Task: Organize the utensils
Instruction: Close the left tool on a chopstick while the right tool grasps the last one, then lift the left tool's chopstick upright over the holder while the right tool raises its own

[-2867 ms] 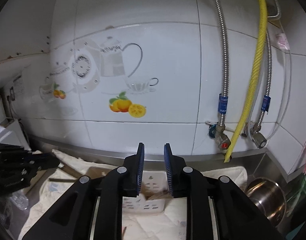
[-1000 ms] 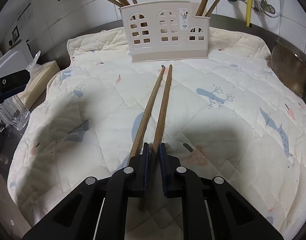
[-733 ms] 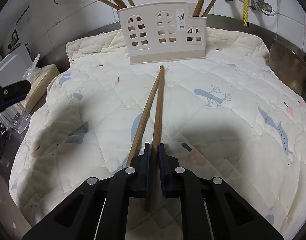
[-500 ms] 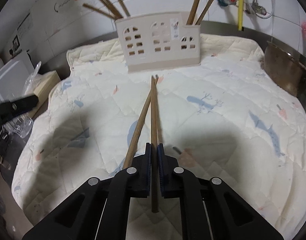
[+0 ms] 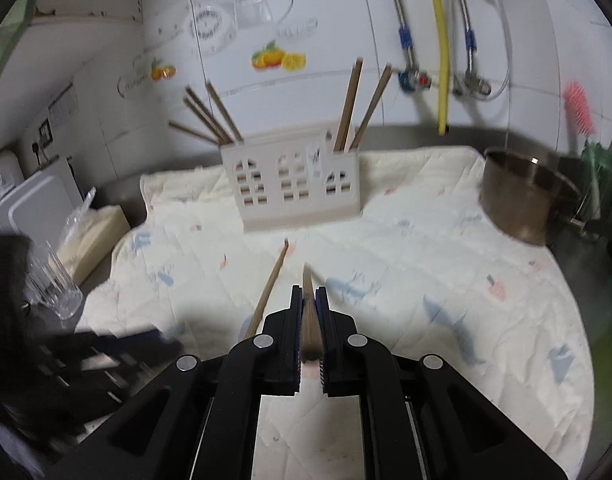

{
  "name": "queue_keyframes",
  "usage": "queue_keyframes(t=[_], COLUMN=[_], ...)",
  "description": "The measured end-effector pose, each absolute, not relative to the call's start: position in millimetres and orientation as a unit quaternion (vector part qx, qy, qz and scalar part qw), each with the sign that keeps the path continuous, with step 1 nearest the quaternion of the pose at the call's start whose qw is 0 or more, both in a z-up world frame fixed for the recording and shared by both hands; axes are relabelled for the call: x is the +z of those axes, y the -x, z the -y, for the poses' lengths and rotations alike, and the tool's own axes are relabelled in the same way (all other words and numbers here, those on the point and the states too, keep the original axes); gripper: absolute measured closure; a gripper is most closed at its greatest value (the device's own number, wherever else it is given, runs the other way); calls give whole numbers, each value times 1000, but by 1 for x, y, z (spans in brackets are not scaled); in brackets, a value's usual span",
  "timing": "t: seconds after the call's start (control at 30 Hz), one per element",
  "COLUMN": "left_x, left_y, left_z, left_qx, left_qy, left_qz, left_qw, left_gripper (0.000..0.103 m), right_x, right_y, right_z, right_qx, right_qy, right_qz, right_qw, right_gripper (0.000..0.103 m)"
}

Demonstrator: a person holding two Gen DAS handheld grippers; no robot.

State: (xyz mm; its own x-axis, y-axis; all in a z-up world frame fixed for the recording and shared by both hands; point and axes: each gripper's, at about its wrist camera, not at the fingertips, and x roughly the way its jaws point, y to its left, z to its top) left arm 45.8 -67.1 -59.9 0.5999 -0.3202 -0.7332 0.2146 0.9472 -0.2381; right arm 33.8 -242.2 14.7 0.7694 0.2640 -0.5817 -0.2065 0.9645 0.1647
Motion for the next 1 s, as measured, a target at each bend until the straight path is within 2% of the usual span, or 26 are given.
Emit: queue_keyframes(t=[0.2, 0.3, 0.57, 0.67, 0.7, 1.0], left_x=[-78, -85, -96, -97, -97, -61], left_y=[-64, -72, -81, -83, -83, -76], left_z=[82, 84, 87, 89, 91, 84], left_qx=[-150, -149, -137, -132, -128, -127], left_qy=[62, 68, 77, 69, 62, 46], left_qz=[-442, -451, -460, -461, -461, -435], left_qw=[882, 877, 874, 875, 876, 890], left_gripper=[74, 79, 85, 90, 94, 98], right_x=[28, 29, 23, 23, 22, 29], right_y=[-27, -26, -30, -30, -31, -34], right_z=[253, 256, 264, 264, 264, 265], right_qx=[129, 129, 127, 126, 126, 127], right_qy=[-53, -55, -63, -64, -65, -51], right_qz=[-294, -293, -297, -298, -298, -293], right_qw=[945, 946, 944, 944, 944, 946], right_gripper=[97, 97, 96, 96, 96, 96])
